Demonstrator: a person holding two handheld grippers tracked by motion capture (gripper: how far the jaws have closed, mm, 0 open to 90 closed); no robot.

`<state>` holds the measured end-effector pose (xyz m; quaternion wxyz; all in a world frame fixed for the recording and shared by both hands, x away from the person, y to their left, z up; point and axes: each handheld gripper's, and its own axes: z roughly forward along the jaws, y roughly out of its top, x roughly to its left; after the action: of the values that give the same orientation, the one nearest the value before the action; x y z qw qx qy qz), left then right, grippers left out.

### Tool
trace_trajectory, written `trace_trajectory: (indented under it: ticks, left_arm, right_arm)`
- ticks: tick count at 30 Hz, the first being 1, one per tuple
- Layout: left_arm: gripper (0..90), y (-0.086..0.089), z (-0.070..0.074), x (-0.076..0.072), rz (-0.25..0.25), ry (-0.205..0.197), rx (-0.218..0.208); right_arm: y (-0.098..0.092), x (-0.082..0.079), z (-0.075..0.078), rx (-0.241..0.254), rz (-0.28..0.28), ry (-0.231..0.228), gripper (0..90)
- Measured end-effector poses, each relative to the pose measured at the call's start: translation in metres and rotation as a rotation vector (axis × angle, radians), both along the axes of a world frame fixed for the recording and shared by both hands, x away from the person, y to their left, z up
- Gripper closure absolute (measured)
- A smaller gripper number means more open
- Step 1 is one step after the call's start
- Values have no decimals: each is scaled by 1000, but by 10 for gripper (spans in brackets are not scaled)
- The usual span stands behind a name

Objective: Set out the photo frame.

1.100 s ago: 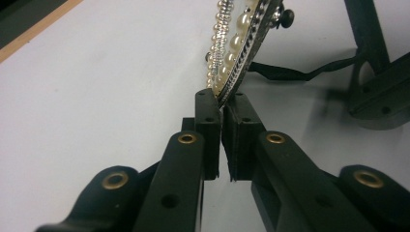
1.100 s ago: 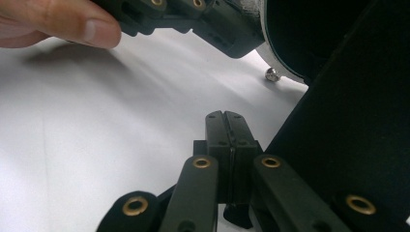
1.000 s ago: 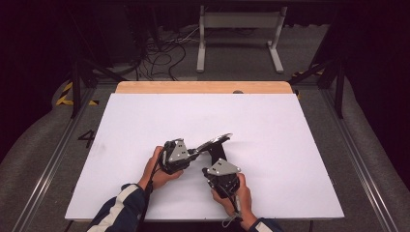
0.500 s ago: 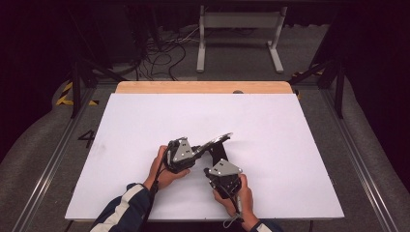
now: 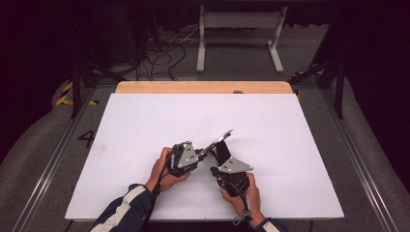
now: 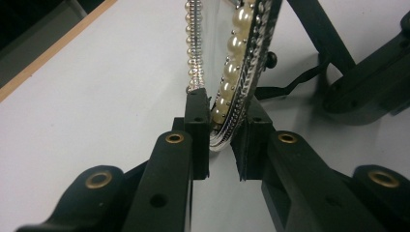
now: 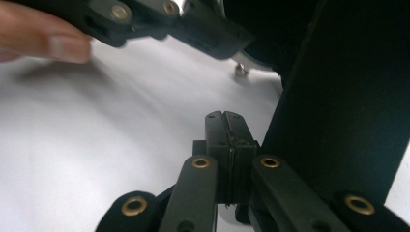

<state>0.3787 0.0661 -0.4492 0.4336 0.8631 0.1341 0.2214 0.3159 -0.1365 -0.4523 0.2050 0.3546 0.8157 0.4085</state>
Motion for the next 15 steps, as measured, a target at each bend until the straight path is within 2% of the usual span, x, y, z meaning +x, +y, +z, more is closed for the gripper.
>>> trace_trajectory:
  ticks: [3, 5, 9, 12, 14, 15]
  left_arm:
    - [767, 0, -1, 1, -3, 13, -17]
    - [760, 0, -1, 1, -6, 19, -23]
    - [733, -2, -5, 5, 4, 39, -28]
    - [728, 0, -6, 10, -21, 62, -59]
    - [736, -1, -6, 10, -20, 58, -55]
    - [736, -1, -6, 9, -21, 48, -40]
  right_arm:
    - [-5, -1, 2, -25, 5, -16, 900]
    - [-8, 0, 2, -12, 5, -4, 900]
    - [-9, 1, 2, -18, 6, 2, 900]
    - [-10, 1, 2, -24, 3, 13, 900]
    - [-11, 1, 2, -25, 2, 14, 900]
    - [-11, 2, 2, -26, 2, 19, 900]
